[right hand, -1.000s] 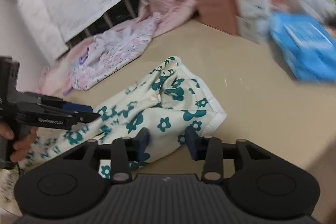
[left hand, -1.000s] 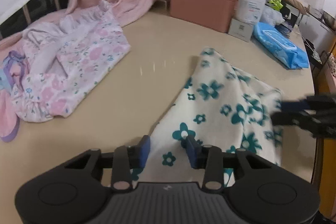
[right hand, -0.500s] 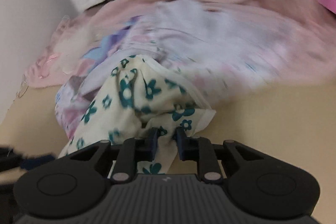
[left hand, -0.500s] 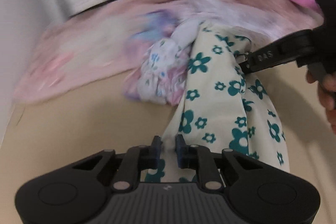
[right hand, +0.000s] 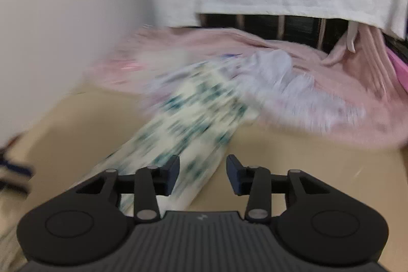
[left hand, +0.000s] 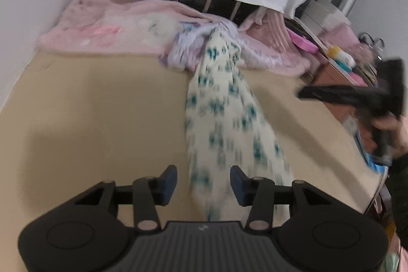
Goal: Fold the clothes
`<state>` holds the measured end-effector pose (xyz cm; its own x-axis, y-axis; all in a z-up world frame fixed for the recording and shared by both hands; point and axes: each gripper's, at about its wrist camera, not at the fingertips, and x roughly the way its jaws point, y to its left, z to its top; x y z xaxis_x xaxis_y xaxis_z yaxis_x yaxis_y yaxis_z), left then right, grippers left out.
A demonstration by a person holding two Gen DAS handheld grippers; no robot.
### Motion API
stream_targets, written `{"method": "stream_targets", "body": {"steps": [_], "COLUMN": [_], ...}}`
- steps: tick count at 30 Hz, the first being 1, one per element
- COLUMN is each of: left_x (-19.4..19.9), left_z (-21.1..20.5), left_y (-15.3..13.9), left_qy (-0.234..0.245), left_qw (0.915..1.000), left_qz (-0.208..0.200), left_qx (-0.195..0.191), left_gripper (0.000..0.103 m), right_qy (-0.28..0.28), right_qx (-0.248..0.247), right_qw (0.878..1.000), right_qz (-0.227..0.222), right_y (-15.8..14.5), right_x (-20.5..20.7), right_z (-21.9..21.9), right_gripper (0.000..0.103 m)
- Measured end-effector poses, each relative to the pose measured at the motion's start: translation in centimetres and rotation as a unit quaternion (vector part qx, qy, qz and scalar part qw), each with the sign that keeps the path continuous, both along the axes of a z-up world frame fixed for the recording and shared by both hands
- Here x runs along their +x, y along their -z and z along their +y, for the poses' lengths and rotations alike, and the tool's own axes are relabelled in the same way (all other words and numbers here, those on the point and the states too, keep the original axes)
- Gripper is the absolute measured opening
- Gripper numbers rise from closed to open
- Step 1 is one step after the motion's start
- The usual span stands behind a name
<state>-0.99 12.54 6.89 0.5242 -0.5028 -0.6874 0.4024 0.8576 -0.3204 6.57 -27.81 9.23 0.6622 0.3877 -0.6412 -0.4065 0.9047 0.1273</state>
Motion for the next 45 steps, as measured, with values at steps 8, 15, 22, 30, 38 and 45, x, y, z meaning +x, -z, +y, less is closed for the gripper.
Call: {"method": "stream_targets", "body": {"steps": [8,15,22,30,38,45], "left_x": [-7.7,-11.6,-19.0,-22.6,-22.4,-19.9], "left_z": [1.7,-3.7,-1.9,-2.2,-4.8,-5.0], "left_y": [4.5,4.4,4.0,8.1,10.9,8.3], "left_qy": [-0.011,0.049,0.145,0.272,0.312,0.299], "left_qw": [0.9976,0.9983,0.9591,0.8899,0.8335,0.8747], "left_qz": [0.038,-0.028,-0.238,-0.328,-0.399,-0.342], "left_qx": [-0.056,-0.014,0.049,0.164,0.22,0.17], "left_gripper": [0.015,0.022,0.082,0.079,0.048,0.006], "right_qy": [-0.059,-0.083,-0.135,-0.248,-0.25,-0.258], "right_qx": [0.146,0.049,0.029,-0.104,-0.218,-0.142], "right_qw": [0.986,0.995,0.988,0.942,0.894,0.924], "right_qz": [0.053,0.007,-0.074,-0.202,-0.301,-0.243], "right_y": [5.3,6.3,5.0,8.4,11.9,10.9], "right_x": [-16.9,-20.0,-25.4,-32.4,-32.7,-29.7], "right_z": [2.1,4.9,2.0,5.0,7.6,7.3], "right_gripper": [0.042,0.038,0.072,0.08,0.069,0.007]}}
